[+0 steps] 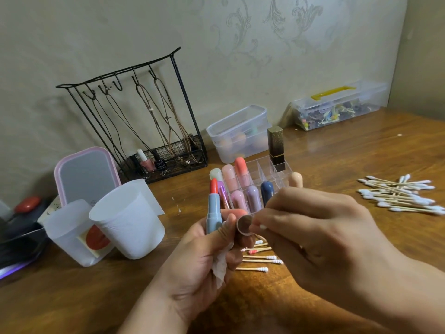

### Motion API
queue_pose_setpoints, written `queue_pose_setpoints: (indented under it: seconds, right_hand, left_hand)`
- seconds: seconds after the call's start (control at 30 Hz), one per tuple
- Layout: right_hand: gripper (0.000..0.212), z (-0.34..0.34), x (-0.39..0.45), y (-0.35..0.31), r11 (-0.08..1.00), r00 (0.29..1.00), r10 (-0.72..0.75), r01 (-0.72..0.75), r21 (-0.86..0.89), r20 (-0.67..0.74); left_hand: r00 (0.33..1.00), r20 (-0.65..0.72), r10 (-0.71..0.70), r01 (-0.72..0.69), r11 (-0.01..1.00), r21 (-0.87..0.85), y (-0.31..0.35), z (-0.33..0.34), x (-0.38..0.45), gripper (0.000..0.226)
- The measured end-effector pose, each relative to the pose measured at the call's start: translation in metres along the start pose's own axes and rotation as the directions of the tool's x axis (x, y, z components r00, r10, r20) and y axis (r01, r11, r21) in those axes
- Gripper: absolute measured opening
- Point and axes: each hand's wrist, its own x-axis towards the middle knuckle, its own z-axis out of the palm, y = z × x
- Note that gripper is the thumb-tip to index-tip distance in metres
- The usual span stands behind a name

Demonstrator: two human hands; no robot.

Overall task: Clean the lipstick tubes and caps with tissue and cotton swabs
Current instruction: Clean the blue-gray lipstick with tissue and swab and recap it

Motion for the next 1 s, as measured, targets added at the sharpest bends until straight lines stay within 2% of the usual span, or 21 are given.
queue_pose_setpoints:
  seconds: [0.07,0.17,0.27,0.37,0.5,0.67,0.8,0.93,1.0]
  right_hand:
    - [0.017,0.0016,0.0002,-0.0012,0.999,0.999,-0.041,0.04,-0.025,-0.009]
    - [0.017,0.0035,-0.0019,-0.0002,0.998,0.998,-0.058,0.057,0.019,0.01]
    - [0.013,-0.0001,-0.0031,0.0013,0.997,0.999,-0.048,0.048,-0.052,0.003]
    - [0.012,0.0024,-0.0046,-0.0022,0.993,0.997,-0.074,0.074,-0.091,0.006]
    - [0.02,0.0031,-0.0057,-0.0012,0.998,1.0,0.005,-0.007,0.067,0.026]
    - [0.017,0.002,-0.0035,-0.0025,0.999,1.0,0.009,-0.009,-0.044,0.018]
    - [0.018,0.0009,-0.0057,-0.0022,0.995,0.996,0.043,-0.05,0.088,0.081]
    - [0.017,-0.0006,-0.002,-0.0021,0.998,0.999,0.024,-0.022,-0.065,0.044]
    - [0.017,0.0043,-0.004,-0.0053,1.0,0.999,0.006,-0.005,-0.031,0.047]
  left_hand:
    - [1.0,0.013,0.001,-0.001,1.0,-0.009,0.0005,-0.003,0.0007,0.014]
    - [0.998,0.061,-0.001,0.001,1.0,-0.006,0.0009,-0.0065,0.0006,0.034]
    - [0.999,0.04,0.0,-0.001,1.0,0.031,0.0009,-0.0049,-0.0004,0.014]
    - [1.0,-0.009,0.01,-0.01,1.0,0.01,0.0007,-0.0021,0.0007,0.016]
    - [0.999,-0.021,0.035,-0.034,0.998,0.058,0.0005,-0.0012,0.0008,0.017]
    - [1.0,0.022,0.011,-0.013,0.997,0.081,0.0009,-0.0016,0.0,0.017]
    - [1.0,-0.025,0.009,-0.007,0.997,0.079,-0.0011,-0.0034,0.0018,0.017]
    - [1.0,-0.003,-0.006,0.006,0.998,0.068,-0.0006,-0.0034,0.0017,0.017]
    - [1.0,-0.008,0.001,-0.001,0.997,0.076,-0.0005,-0.003,0.0015,0.018]
